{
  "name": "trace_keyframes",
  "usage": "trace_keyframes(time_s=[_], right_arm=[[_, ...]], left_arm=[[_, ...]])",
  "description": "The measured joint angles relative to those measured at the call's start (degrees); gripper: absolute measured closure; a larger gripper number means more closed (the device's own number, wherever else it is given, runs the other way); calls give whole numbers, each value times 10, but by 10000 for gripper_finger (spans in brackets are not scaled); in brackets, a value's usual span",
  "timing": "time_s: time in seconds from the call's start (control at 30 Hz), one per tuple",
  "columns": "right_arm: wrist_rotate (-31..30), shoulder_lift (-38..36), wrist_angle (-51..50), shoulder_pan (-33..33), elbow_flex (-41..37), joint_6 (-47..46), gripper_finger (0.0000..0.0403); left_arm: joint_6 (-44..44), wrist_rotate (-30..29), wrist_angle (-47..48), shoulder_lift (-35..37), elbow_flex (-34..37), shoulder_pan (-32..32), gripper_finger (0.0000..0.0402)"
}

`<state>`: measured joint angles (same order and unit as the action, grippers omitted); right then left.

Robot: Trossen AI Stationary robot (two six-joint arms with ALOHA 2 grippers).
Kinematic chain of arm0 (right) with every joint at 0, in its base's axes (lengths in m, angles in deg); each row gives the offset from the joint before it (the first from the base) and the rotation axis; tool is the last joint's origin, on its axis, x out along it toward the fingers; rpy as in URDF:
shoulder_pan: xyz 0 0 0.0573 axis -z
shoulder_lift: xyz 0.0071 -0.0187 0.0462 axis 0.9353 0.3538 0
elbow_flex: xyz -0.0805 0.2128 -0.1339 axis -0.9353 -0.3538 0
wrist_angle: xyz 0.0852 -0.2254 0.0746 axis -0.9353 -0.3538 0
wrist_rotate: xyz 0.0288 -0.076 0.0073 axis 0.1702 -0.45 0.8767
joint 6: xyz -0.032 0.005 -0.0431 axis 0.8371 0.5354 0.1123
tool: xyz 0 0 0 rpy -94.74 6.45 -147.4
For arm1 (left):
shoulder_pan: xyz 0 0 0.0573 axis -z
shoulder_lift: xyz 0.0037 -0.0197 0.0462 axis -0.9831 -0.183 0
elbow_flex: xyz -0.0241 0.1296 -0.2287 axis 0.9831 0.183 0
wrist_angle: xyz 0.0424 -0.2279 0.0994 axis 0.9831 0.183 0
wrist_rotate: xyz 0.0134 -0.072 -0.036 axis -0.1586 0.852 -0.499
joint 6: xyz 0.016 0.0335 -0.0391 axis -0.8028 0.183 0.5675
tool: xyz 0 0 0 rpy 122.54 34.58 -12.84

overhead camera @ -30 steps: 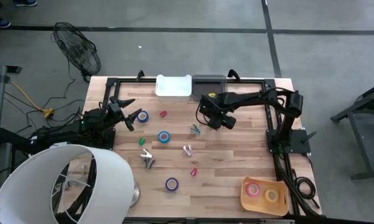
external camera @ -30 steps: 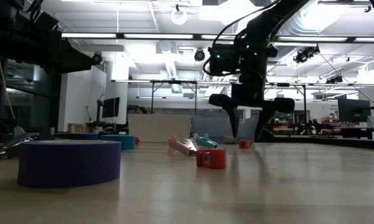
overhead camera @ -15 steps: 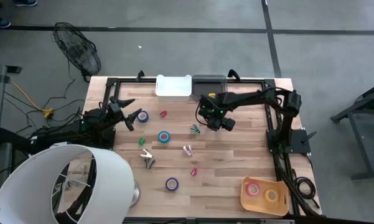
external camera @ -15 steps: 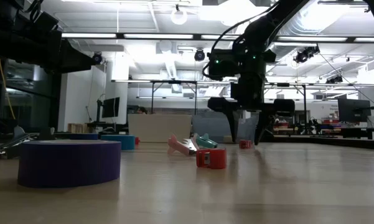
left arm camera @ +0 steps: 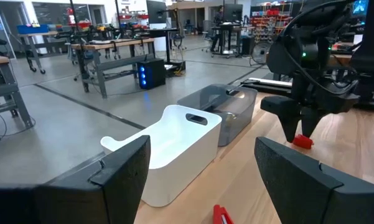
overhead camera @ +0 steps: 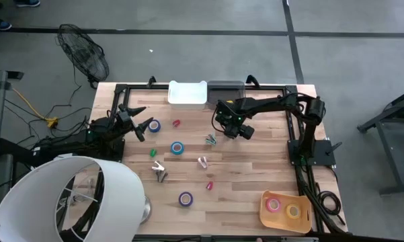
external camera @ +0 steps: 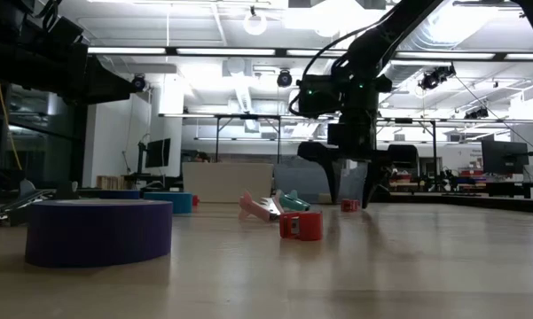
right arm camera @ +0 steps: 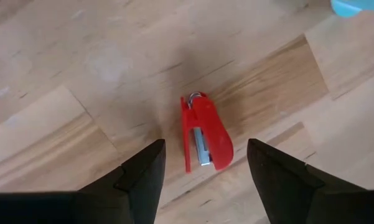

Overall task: Pick and place Stapler, Stapler remover, tape
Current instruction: Put the top right red stapler into the black bin

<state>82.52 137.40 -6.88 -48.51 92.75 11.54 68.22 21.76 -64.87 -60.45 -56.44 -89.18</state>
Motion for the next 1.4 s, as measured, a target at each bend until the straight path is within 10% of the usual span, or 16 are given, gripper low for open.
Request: trace_keyframes(time_s=[0.9, 1.4], right_arm=[[-22, 17, -2, -3, 1, -24, 310], [-80, -4, -16, 9, 82, -362, 340]], left_arm=[[0, 1, 0, 0, 0, 0, 117], [0, 1, 0, 0, 0, 0, 117]])
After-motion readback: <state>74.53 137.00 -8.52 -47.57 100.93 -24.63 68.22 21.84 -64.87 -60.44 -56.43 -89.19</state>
